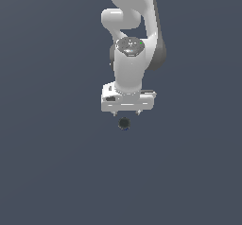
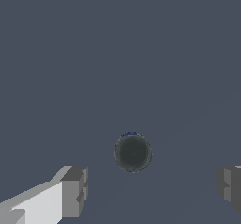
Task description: Pick up the object and move it to a goal position.
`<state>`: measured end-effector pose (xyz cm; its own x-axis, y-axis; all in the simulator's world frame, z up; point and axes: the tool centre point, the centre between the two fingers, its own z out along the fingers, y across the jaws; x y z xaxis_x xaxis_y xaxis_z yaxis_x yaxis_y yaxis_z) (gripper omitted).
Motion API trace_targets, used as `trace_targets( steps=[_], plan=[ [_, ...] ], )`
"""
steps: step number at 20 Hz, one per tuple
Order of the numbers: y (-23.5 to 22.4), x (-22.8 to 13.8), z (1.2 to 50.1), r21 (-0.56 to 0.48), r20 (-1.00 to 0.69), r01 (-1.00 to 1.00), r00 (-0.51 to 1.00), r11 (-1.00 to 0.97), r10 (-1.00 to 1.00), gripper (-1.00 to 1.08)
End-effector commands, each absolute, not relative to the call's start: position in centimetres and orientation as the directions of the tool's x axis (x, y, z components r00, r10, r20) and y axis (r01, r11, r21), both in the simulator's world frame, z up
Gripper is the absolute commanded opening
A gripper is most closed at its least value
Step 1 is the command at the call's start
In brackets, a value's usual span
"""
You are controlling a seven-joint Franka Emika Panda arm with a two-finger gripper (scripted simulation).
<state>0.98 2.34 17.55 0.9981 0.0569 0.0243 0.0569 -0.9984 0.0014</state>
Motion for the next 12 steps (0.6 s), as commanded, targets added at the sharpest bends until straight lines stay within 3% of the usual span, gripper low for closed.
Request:
trace_targets(
  steps=[1,12],
  plan=[
    [2.3,1.0,17.6,0.001,0.024,0.057,0.998,-0.998,0.057,1.00],
    [-0.4,1.9,18.7,-0.008,0.046,-0.015,0.999,-1.000,-0.015,1.00]
  ],
)
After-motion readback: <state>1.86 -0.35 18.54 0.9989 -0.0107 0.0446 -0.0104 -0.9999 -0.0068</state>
